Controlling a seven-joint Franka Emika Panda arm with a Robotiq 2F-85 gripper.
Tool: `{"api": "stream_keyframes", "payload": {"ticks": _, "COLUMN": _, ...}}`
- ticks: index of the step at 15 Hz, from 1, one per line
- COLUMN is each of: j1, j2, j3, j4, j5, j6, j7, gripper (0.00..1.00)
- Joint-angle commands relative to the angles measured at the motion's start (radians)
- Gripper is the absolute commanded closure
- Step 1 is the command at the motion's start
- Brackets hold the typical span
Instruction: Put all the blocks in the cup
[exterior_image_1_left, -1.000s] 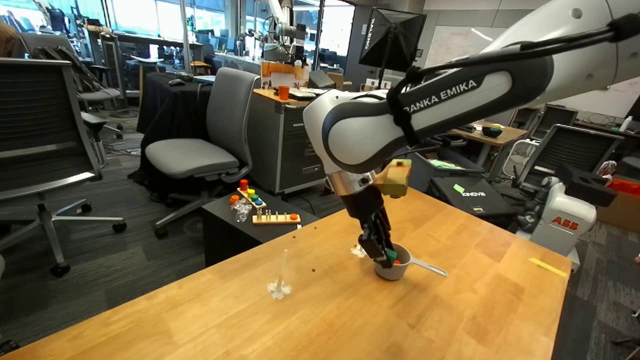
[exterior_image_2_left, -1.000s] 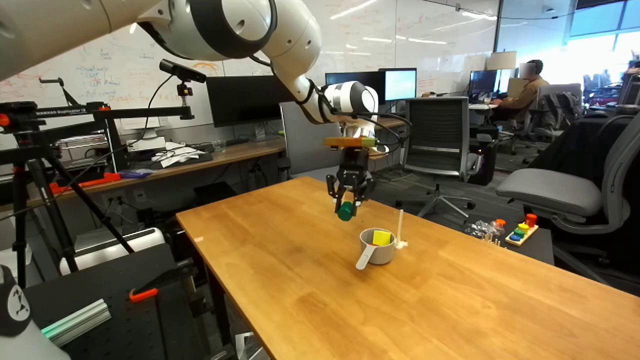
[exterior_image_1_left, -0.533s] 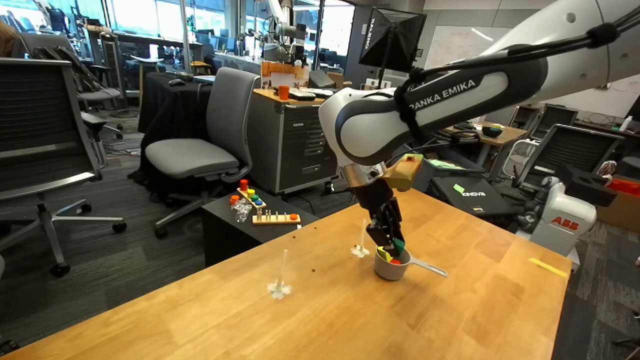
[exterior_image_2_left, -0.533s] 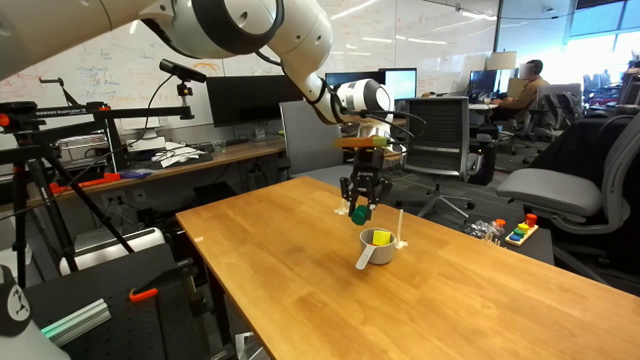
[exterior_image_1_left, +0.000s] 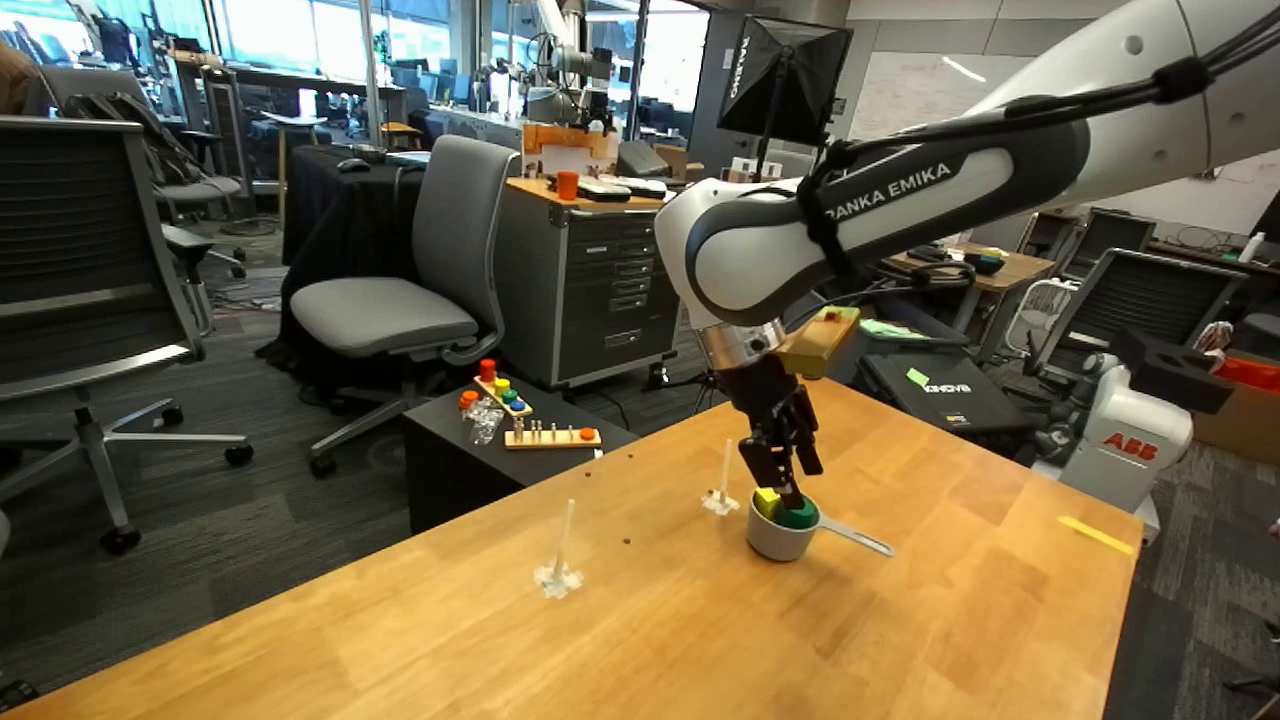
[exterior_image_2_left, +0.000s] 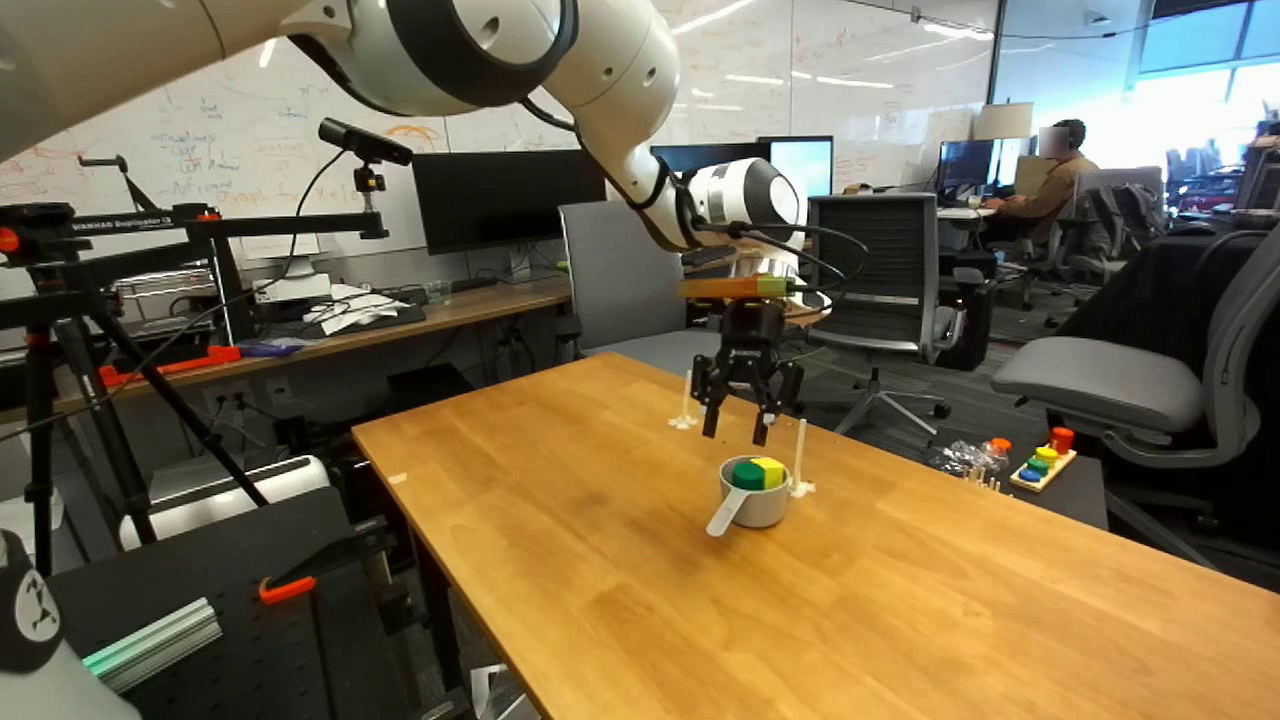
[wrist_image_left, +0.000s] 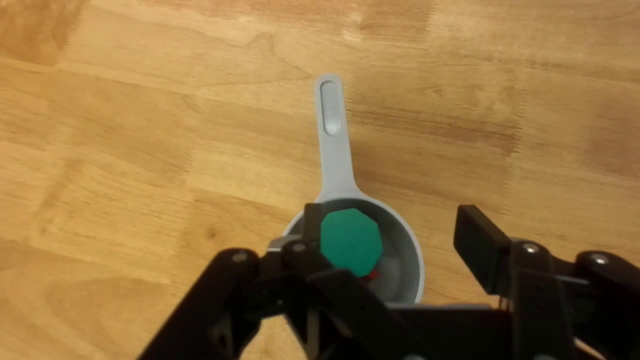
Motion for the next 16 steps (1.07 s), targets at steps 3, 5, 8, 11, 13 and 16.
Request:
{"api": "stream_keyframes", "payload": {"ticks": 3, "j1": -0.004, "j2": -0.009, "j3": 0.007, "j4": -0.009, "j5": 0.020, "j6": -0.007, "j7": 0.030, "gripper": 0.00}}
{"api": "stream_keyframes", "payload": {"ticks": 5, "j1": 0.000, "j2": -0.024, "j3": 0.020, "j4": -0.028, "j5": 0.025, "j6": -0.010, "j7": 0.022, "gripper": 0.00}}
{"api": "stream_keyframes", "payload": {"ticks": 8, "j1": 0.027, "j2": -0.053, "j3": 0.053, "j4": -0.075, "j5": 0.019, "j6": -0.012, "j7": 0.012, "gripper": 0.00}}
{"api": "stream_keyframes", "payload": {"ticks": 11, "j1": 0.074, "j2": -0.093, "j3": 0.103, "j4": -0.135, "j5": 0.000, "j6": 0.006, "j7": 0.000, "gripper": 0.00}}
{"api": "stream_keyframes", "payload": {"ticks": 13, "j1": 0.110, "j2": -0.121, "j3": 0.133, "j4": -0.172, "j5": -0.010, "j6": 0.011, "j7": -0.006, "gripper": 0.00}}
{"api": "stream_keyframes", "payload": {"ticks": 16, "j1": 0.165, "j2": -0.156, "j3": 0.166, "j4": -0.221, "j5": -0.024, "j6": 0.016, "j7": 0.000, "gripper": 0.00}}
